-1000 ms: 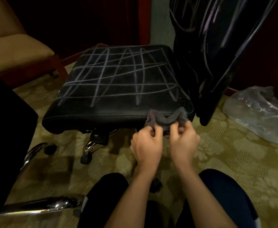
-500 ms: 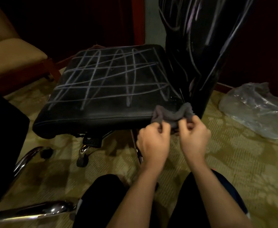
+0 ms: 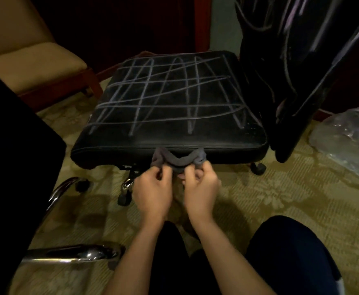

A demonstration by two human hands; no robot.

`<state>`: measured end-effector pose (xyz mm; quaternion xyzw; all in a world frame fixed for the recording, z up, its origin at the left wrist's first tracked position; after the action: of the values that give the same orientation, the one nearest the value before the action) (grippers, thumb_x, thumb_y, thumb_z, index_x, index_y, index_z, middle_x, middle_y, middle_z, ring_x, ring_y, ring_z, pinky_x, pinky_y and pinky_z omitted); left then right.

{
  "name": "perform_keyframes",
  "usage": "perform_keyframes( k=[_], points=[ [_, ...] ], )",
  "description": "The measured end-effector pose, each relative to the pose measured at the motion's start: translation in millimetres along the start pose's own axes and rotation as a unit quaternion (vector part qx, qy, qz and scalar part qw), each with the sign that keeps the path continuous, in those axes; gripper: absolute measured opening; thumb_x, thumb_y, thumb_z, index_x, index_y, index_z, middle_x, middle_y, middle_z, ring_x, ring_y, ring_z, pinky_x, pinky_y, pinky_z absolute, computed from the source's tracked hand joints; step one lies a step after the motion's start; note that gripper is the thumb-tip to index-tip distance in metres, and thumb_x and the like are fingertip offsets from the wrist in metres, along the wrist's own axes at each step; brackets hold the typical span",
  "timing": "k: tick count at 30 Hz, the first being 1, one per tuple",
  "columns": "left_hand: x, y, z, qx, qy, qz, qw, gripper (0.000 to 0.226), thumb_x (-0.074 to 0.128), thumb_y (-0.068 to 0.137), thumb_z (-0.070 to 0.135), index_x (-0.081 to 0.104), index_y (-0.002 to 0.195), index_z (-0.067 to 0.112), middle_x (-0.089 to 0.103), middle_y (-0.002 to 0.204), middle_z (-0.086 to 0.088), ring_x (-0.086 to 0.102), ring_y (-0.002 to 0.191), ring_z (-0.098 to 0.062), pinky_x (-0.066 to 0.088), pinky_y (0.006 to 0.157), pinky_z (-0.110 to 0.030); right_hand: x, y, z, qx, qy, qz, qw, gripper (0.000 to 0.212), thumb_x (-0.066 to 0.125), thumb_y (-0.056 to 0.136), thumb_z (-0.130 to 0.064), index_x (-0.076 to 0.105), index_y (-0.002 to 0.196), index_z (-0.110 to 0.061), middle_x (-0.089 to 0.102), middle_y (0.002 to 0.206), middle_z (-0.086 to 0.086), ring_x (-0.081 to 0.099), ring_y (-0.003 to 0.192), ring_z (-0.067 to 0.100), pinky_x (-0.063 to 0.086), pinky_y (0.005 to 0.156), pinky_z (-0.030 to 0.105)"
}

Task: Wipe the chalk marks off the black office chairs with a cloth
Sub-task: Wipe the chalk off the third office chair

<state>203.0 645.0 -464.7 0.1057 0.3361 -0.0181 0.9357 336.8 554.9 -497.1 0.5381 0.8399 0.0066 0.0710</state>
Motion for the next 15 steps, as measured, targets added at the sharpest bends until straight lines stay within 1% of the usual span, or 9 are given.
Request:
perform_keyframes(
  k=[1,2,3,5,9,11,13,14,15],
  points=[
    [-8.4,6.8,-5.8,0.002,0.001,0.008,1.0,0.047,0.049,0.091,0.043,0.054,0.054,0.014,0.059,0.056,-0.01,0.058,0.059,-0.034,0.037,0.053,-0.037,13.2,-4.9,-1.7,0.007,0.006,-0.009,1.0,0.019,0.055,0.085,-0.035,0.057,0.078,-0.016,0.069,0.064,-0.001,0.07,0.062,0.017,0.057,0.062,0.05],
    [-15.5,12.1,-9.6,-0.001,0.003,0.009,1.0,0.047,0.05,0.092,0.041,0.052,0.053,0.016,0.056,0.053,-0.006,0.056,0.056,-0.029,0.034,0.051,-0.035,23.9,-9.5,-3.7,0.012,0.012,-0.019,1.0,0.019,0.056,0.086,-0.033,0.057,0.078,-0.017,0.07,0.065,-0.001,0.07,0.063,0.016,0.058,0.063,0.049],
    [-21.0,16.5,-13.4,0.001,0.008,0.008,1.0,0.045,0.052,0.094,0.037,0.052,0.054,0.018,0.053,0.052,-0.003,0.053,0.053,-0.023,0.03,0.05,-0.033,33.9,-13.8,-5.7,0.015,0.008,-0.032,0.999,0.017,0.058,0.089,-0.029,0.058,0.079,-0.016,0.069,0.066,-0.001,0.069,0.063,0.014,0.058,0.062,0.048],
    [-31.9,25.2,-24.0,-0.008,0.014,0.015,1.0,0.041,0.054,0.098,0.032,0.056,0.059,0.017,0.054,0.054,-0.001,0.052,0.052,-0.016,0.029,0.051,-0.029,49.3,-21.1,-13.0,0.0,-0.011,-0.057,0.998,0.016,0.059,0.094,-0.022,0.06,0.08,-0.015,0.069,0.067,-0.001,0.069,0.063,0.011,0.058,0.061,0.044],
    [-37.0,40.3,-41.8,-0.056,-0.056,0.011,0.997,0.038,0.057,0.098,0.029,0.063,0.063,0.015,0.06,0.059,-0.003,0.056,0.058,-0.02,0.036,0.058,-0.032,62.9,-27.8,-23.6,-0.023,-0.035,-0.083,0.996,0.016,0.057,0.096,-0.027,0.062,0.084,-0.017,0.071,0.069,-0.001,0.07,0.063,0.008,0.058,0.06,0.039],
    [-25.5,32.8,-32.1,-0.065,-0.093,0.002,0.994,0.038,0.056,0.096,0.031,0.065,0.064,0.013,0.063,0.06,-0.005,0.058,0.058,-0.021,0.042,0.059,-0.035,48.5,-24.3,-24.0,-0.015,-0.009,-0.072,0.997,0.016,0.057,0.092,-0.032,0.06,0.083,-0.019,0.071,0.067,-0.001,0.07,0.062,0.011,0.058,0.06,0.041],
    [-3.0,15.0,-8.4,-0.047,-0.119,-0.018,0.992,0.042,0.053,0.087,0.04,0.062,0.058,0.011,0.063,0.056,-0.007,0.056,0.055,-0.024,0.044,0.058,-0.04,9.4,-11.0,-17.8,-0.007,0.002,-0.03,1.0,0.021,0.054,0.084,-0.041,0.058,0.084,-0.02,0.071,0.066,-0.001,0.07,0.061,0.015,0.058,0.061,0.045],
    [12.4,3.2,5.9,-0.037,-0.123,-0.038,0.991,0.044,0.051,0.082,0.045,0.061,0.055,0.012,0.063,0.055,-0.006,0.055,0.054,-0.023,0.046,0.058,-0.041,-16.3,-3.5,-13.7,-0.005,-0.002,-0.006,1.0,0.022,0.053,0.082,-0.042,0.058,0.083,-0.02,0.07,0.066,-0.001,0.069,0.061,0.016,0.057,0.061,0.048],
    [28.5,-10.0,21.6,-0.024,-0.12,-0.07,0.99,0.046,0.048,0.08,0.05,0.062,0.056,0.013,0.064,0.056,-0.004,0.058,0.058,-0.023,0.048,0.06,-0.041,-42.7,3.9,-10.3,-0.002,-0.008,0.017,1.0,0.022,0.054,0.083,-0.04,0.058,0.082,-0.019,0.07,0.066,-0.001,0.069,0.061,0.018,0.057,0.062,0.051]
  ],
)
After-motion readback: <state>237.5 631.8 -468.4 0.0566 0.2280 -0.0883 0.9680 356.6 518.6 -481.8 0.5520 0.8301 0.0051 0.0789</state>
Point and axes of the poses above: each hand's wrist, its own y-axis towards the middle knuckle, its own x-axis out of the palm, z = x × y, the point moved 8 cm from there along y, towards the middle knuckle
